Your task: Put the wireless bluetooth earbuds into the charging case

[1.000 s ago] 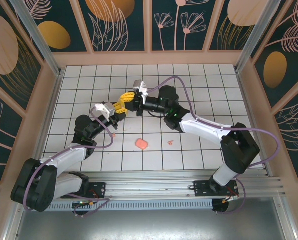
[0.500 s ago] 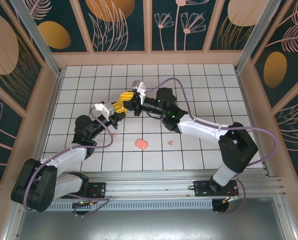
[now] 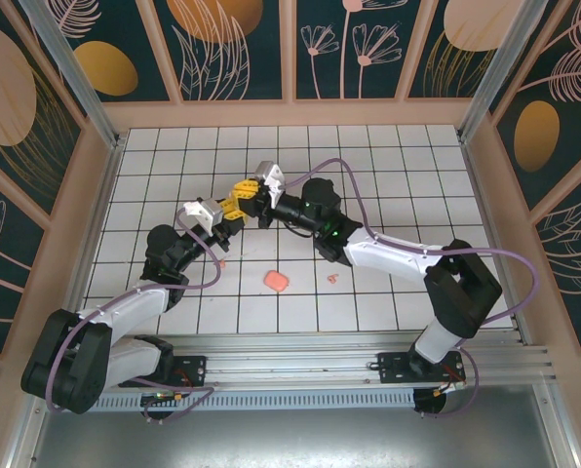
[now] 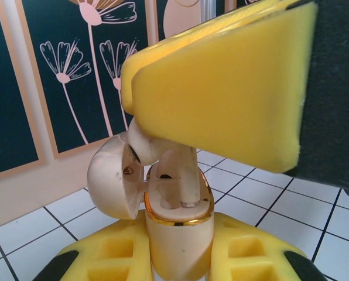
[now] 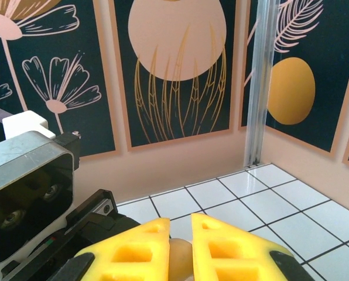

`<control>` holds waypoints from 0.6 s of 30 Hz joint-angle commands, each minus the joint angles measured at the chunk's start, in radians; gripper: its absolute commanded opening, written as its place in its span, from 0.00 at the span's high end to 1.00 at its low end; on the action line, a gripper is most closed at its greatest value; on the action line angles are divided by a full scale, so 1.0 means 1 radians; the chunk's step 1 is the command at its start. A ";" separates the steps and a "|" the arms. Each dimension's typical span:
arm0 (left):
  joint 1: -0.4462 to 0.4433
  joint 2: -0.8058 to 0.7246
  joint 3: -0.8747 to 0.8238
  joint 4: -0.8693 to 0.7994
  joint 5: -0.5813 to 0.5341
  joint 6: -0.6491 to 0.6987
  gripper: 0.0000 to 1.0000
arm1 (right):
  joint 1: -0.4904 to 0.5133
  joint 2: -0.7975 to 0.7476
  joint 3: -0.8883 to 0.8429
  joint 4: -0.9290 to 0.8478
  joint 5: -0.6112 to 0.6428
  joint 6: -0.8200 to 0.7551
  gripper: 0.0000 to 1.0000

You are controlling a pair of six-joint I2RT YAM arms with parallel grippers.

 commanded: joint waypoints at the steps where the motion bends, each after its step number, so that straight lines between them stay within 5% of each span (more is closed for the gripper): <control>1: -0.006 -0.032 0.011 0.090 -0.028 -0.022 0.98 | 0.025 -0.013 -0.043 -0.036 0.052 -0.032 0.86; 18: -0.006 -0.049 -0.002 0.099 -0.077 -0.012 0.99 | 0.063 -0.023 -0.090 0.033 0.210 0.038 0.86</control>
